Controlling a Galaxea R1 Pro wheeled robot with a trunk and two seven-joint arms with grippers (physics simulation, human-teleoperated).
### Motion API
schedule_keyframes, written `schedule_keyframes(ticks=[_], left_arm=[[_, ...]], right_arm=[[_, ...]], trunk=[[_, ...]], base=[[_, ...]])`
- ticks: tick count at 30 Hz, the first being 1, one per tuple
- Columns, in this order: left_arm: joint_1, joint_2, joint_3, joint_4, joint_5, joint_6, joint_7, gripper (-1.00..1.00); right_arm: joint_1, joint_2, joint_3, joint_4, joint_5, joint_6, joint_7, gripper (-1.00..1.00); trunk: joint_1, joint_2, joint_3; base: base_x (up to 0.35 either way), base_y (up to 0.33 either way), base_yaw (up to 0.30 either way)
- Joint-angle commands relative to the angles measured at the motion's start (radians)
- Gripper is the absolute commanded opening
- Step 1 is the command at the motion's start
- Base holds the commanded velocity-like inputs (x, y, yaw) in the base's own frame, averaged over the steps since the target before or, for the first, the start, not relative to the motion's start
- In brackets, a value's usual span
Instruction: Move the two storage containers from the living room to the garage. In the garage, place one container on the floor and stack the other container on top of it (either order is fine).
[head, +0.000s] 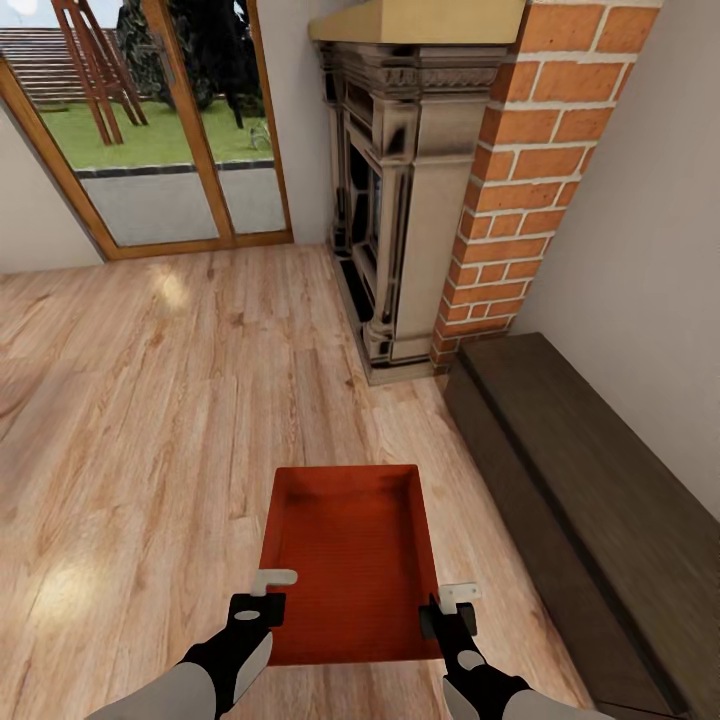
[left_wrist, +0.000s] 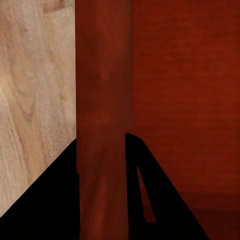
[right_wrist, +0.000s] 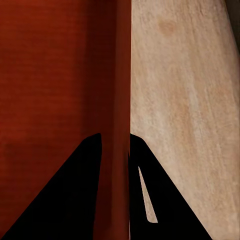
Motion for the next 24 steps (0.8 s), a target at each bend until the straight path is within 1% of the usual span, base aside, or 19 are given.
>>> schedule_keyframes(ticks=[1,9,24], left_arm=[[-0.001,-0.001,-0.002,-0.003,-0.005,0.001,0.003,-1.0],[-0.001,-0.001,-0.002,-0.005,-0.005,0.001,0.003,-1.0],[-0.001,-0.001,-0.002,-0.006,-0.005,0.001,0.003,-1.0]], right_arm=[[0.0,0.006,0.02,0.002,-0.008,0.001,0.005,-1.0],[0.0,0.008,0.02,0.002,-0.008,-0.001,0.002,-1.0],[0.0,0.009,0.02,0.002,-0.008,-0.003,0.001,-1.0]], trunk=[[0.0,0.0,-0.001],[0.0,0.0,0.002],[0.0,0.0,0.025]], base=[[0.0,0.0,0.0],[0.0,0.0,0.0],[0.0,0.0,0.0]])
